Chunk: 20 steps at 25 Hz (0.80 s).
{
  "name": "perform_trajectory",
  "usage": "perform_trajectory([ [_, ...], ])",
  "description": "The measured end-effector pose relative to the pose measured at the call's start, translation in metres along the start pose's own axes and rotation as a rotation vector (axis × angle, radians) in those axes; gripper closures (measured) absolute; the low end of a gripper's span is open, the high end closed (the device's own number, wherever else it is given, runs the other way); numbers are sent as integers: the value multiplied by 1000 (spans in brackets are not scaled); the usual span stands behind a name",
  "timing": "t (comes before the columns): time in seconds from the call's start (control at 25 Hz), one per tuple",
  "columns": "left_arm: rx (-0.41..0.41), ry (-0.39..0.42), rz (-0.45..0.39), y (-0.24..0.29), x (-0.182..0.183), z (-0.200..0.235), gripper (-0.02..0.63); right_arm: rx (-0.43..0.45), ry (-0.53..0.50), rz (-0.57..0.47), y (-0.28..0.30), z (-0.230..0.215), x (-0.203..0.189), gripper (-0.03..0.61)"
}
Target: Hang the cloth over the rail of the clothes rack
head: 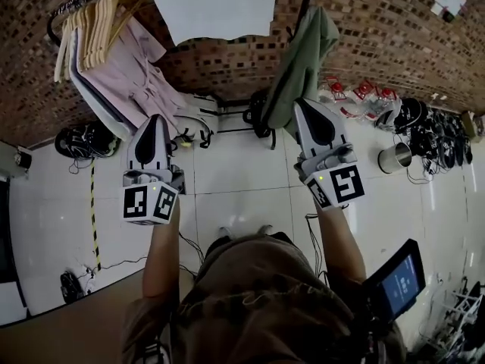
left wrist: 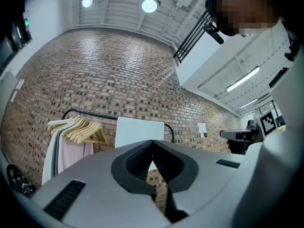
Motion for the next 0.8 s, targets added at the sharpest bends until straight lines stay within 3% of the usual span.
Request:
perform_trajectory([
  [0.4, -62, 4, 25, -23, -4, -1, 612, -49, -2, 46, -8, 39, -12, 574],
  [0.8, -45, 2, 36, -21, -9, 14, 612, -59, 10, 43, 5, 35, -19, 574],
])
Point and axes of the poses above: the fingertips, and each gripper's own axes: y forward along the fingers, z to its left, x out of its top, the point moved 5 cm from there along -y, backward along the fingers, and after that the axes turned 5 degrees about y, right-handed, at the moved point
